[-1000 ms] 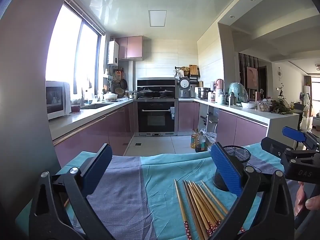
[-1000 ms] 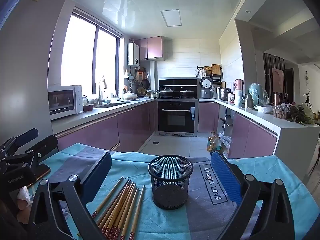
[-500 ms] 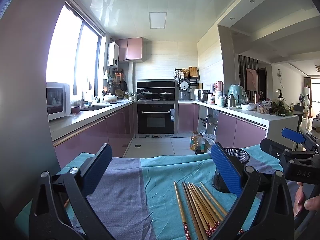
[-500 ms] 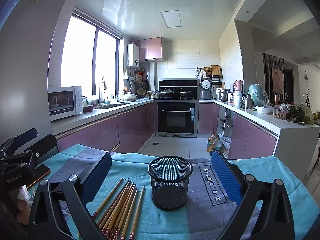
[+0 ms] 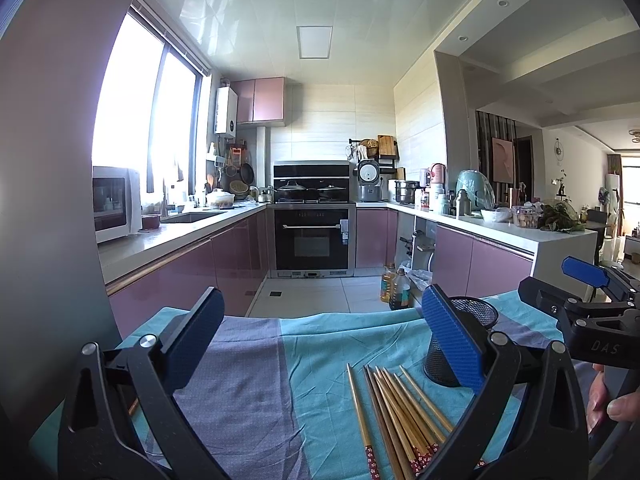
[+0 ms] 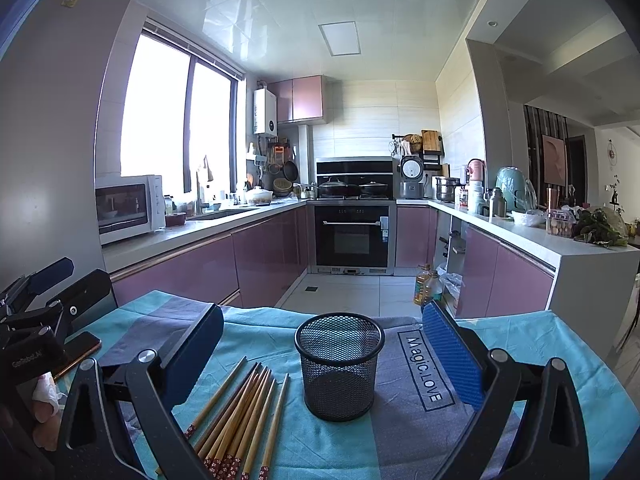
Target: Organize utensils
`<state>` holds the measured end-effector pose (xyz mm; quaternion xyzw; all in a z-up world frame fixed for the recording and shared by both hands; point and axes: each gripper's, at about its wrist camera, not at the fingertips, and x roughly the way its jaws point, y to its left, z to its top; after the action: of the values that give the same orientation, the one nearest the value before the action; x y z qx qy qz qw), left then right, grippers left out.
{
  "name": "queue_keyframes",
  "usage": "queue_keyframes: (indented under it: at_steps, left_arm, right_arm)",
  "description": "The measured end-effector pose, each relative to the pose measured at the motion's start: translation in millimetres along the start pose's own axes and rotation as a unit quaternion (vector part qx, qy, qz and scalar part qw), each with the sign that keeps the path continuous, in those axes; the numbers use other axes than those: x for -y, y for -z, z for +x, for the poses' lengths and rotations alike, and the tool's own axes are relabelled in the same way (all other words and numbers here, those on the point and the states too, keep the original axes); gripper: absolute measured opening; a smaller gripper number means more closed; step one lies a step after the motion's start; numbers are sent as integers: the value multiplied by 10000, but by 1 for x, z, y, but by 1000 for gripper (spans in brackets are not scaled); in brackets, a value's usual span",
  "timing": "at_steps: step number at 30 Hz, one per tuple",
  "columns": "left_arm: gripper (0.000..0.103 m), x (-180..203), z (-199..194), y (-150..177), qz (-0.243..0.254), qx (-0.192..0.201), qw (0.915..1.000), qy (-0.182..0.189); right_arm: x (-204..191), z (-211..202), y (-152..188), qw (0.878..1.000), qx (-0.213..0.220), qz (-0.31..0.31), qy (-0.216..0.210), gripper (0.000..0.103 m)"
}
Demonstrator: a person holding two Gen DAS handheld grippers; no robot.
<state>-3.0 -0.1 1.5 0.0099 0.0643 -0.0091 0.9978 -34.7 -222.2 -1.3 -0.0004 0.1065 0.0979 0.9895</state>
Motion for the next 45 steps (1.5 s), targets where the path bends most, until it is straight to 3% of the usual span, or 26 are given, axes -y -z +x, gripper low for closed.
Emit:
queue_keyframes:
  at_steps: [45]
  left_arm:
    - [97, 3, -3, -2, -3, 19, 10000, 7]
  right_arm:
    - [2, 5, 6, 10000, -16, 59, 21, 96]
